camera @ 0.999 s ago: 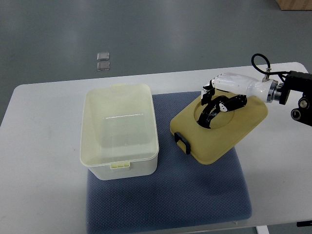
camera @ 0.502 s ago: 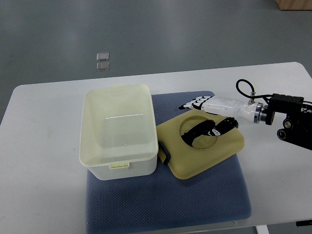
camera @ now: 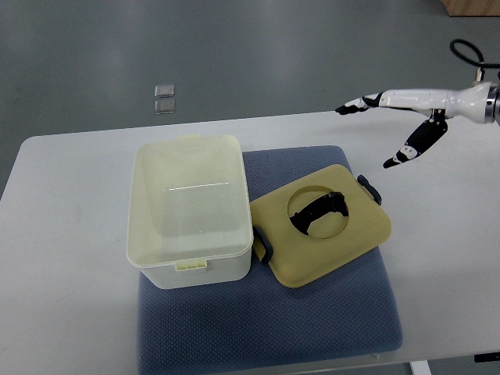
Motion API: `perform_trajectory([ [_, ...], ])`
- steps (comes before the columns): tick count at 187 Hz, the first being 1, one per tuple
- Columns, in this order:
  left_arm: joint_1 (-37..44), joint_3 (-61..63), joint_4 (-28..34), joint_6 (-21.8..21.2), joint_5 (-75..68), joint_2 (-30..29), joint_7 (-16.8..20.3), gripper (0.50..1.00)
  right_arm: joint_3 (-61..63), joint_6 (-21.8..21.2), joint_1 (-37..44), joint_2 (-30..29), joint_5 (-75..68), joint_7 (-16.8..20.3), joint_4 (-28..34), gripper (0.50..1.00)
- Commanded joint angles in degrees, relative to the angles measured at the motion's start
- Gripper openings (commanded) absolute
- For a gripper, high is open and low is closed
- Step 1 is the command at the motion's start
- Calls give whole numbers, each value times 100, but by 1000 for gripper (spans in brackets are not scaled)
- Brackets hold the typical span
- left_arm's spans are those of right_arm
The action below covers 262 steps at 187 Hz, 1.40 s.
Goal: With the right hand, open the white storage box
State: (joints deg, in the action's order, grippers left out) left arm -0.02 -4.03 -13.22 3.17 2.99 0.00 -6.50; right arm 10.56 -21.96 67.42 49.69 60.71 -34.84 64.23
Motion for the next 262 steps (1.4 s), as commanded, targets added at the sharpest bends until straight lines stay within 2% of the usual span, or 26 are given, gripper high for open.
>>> perform_trajectory([
  [1, 2, 16, -23, -1, 0, 0, 0, 1000, 894, -72, -27, -126, -1578, 425, -201, 928],
  [25, 2, 25, -49, 8, 0, 0, 0, 1000, 1466, -10, -255, -504, -3654, 1445, -253, 928],
  [35, 2, 25, -40, 8, 0, 0, 0, 1000, 1572, 165, -343, -644, -4630, 1858, -245, 928],
  [41, 2, 25, -40, 8, 0, 0, 0, 1000, 1607, 455, -405, -793, -5357, 2069, -245, 928],
  [45, 2, 25, -40, 8, 0, 0, 0, 1000, 1607, 535, -414, -838, -5526, 2104, -245, 928],
  [62, 2, 16, -32, 8, 0, 0, 0, 1000, 1607, 1553, -510, -1242, -7177, 2201, -280, 928],
  [77, 2, 16, -32, -1, 0, 0, 0, 1000, 1624, 2178, -624, -1567, -8065, 2157, -446, 928],
  [103, 2, 16, -32, -1, 0, 0, 0, 1000, 1783, 2275, -985, -1963, -8717, 1990, -710, 928],
  [122, 2, 16, -5, -1, 0, 0, 0, 1000, 2389, 2029, -1503, -2218, -8743, 1946, -807, 928],
  [152, 2, 8, 12, -1, 0, 0, 0, 1000, 2899, 606, -2277, -2543, -8629, 1946, -983, 930],
  [169, 2, 16, 12, -1, 0, 0, 0, 1000, 2908, 219, -2426, -2675, -8620, 1928, -1290, 930],
  [191, 2, 16, -32, -1, 0, 0, 0, 1000, 2960, -1, -2514, -2859, -8620, 1937, -1651, 930],
  [227, 2, 25, -40, 8, 0, 0, 0, 1000, 2951, -388, -2576, -2886, -8620, 1920, -1686, 932],
  [262, 2, 25, -40, 8, 0, 0, 0, 1000, 2960, -406, -2628, -3044, -8620, 1463, -1686, 932],
])
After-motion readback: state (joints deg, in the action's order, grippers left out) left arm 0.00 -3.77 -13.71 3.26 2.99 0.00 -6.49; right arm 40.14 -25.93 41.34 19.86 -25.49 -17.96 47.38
